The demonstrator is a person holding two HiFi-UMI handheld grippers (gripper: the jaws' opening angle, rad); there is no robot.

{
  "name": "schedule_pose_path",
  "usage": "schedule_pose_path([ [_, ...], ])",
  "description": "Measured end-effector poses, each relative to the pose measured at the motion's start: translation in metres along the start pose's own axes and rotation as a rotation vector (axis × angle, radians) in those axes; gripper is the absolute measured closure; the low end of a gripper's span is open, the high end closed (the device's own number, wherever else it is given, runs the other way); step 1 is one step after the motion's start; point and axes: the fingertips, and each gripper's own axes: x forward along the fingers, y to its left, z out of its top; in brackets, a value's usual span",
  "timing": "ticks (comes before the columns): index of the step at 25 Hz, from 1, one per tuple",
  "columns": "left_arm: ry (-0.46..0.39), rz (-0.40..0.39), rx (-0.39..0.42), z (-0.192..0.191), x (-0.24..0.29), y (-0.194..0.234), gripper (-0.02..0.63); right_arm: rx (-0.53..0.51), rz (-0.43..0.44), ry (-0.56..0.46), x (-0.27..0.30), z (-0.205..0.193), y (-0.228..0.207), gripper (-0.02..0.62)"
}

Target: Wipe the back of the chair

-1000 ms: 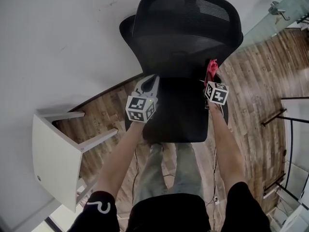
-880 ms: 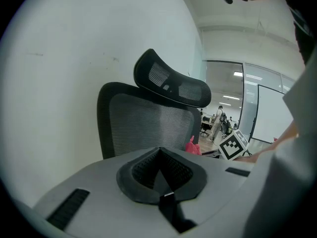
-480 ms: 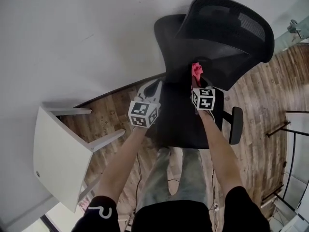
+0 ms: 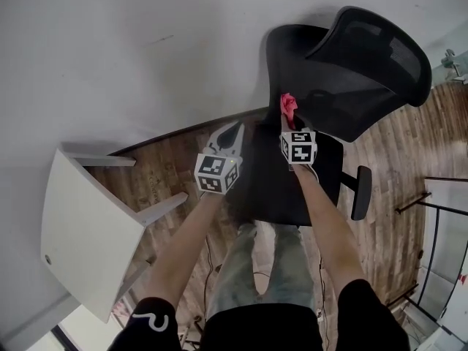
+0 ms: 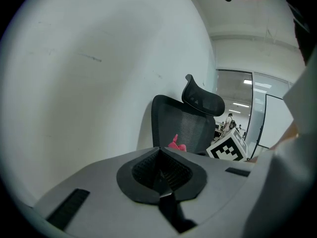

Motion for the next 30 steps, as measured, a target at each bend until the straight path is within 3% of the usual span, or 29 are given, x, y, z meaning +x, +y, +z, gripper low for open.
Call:
schedule_pose_path([
  [11, -0.013, 0.043, 0.014, -0.022, -0.015, 0.021, 0.584, -0.016, 0.053, 0.010, 0.043, -0.014, 0.023, 0.529],
  [21, -0.015, 0.066, 0.025, -0.035, 0.000, -0.006, 0.584, 0.017, 0.007, -0.012, 0.038, -0.022, -0.037, 0.529],
  [30, -0.005, 0.042, 0.052, -0.036, 0.030, -0.070, 0.584, 0.121, -0.093, -0.005, -0.007, -0.060, -0.149, 0.529],
])
